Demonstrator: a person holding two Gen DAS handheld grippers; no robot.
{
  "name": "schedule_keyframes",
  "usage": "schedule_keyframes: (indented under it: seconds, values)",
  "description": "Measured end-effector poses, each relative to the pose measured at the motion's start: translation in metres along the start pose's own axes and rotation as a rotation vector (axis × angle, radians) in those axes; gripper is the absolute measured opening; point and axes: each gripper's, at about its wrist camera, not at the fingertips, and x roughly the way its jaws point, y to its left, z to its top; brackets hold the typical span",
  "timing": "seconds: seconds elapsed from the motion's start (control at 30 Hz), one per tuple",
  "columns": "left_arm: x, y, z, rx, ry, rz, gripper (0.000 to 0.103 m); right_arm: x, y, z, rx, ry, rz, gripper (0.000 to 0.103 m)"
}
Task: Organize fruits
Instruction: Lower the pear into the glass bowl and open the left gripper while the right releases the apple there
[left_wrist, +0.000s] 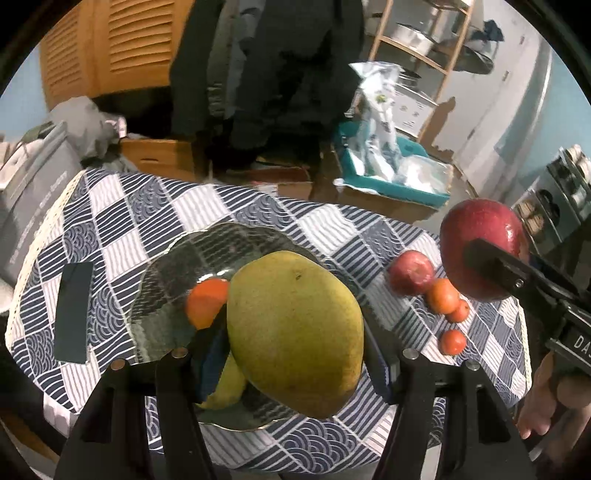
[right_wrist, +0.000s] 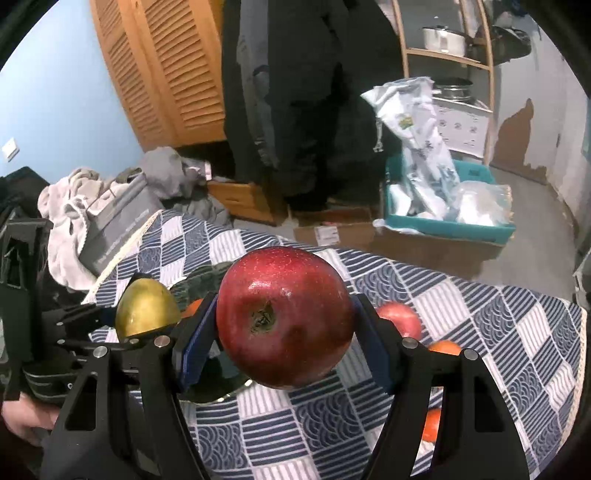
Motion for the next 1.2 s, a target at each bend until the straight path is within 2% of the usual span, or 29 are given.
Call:
schedule_keyframes:
  seconds: [0.47, 0.87, 1.2]
  values:
    - [0.034, 0.063, -0.013, -0.113, 0.079, 0.066, 0.066, 0.068, 0.027, -0.009, -0.018, 0.124, 0.045, 0.072]
    - [0.061, 0.083, -0.026, -0.142, 0.168, 0.099, 0.066, 0.116, 0.040, -0.029, -0.030, 0.246, 0.053, 0.072]
    - [0.063, 0.086, -0.025, -0.147, 0.177, 0.091, 0.067, 0.132, 0.042, -0.044, -0.040, 0.304, 0.050, 0.072]
